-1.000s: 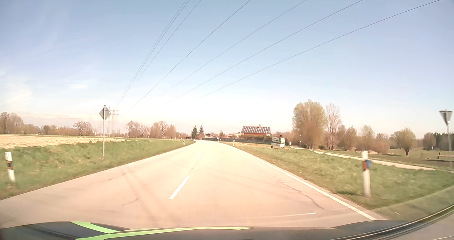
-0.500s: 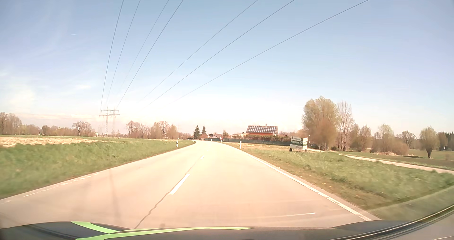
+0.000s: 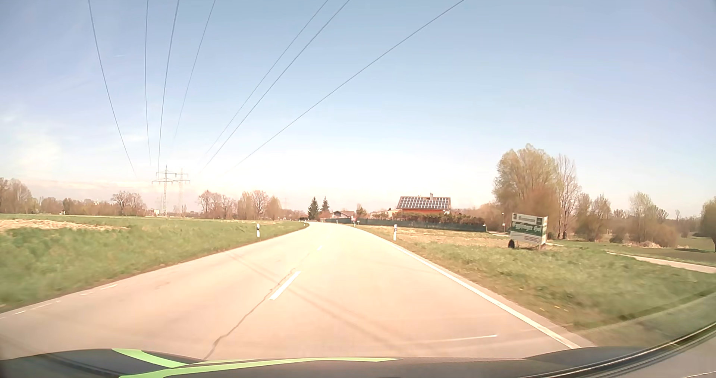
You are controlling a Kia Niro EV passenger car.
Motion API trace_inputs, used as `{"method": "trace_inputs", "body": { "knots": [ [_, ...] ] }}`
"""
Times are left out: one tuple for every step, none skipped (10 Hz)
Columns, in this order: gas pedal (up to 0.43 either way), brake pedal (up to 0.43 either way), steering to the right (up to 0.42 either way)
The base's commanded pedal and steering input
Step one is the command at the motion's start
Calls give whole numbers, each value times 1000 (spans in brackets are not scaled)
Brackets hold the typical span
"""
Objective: Follow the waypoints while adhering to traffic rules and regulations
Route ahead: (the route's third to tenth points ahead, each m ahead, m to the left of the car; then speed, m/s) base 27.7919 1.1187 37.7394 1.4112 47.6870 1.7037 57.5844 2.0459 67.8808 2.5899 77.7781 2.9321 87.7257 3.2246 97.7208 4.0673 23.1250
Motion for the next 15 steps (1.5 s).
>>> {"method": "trace_inputs", "body": {
  "knots": [
    [331, 0, -5],
    [331, 0, -5],
    [331, 0, -5],
    [331, 0, -5],
    [331, 0, -5],
    [331, 0, -6],
    [331, 0, -5],
    [331, 0, -6],
    [331, 0, -5],
    [331, 0, -5],
    [331, 0, -5],
    [331, 0, -5],
    [331, 0, -5],
    [331, 0, -5],
    [331, 0, -5]
  ]
}}
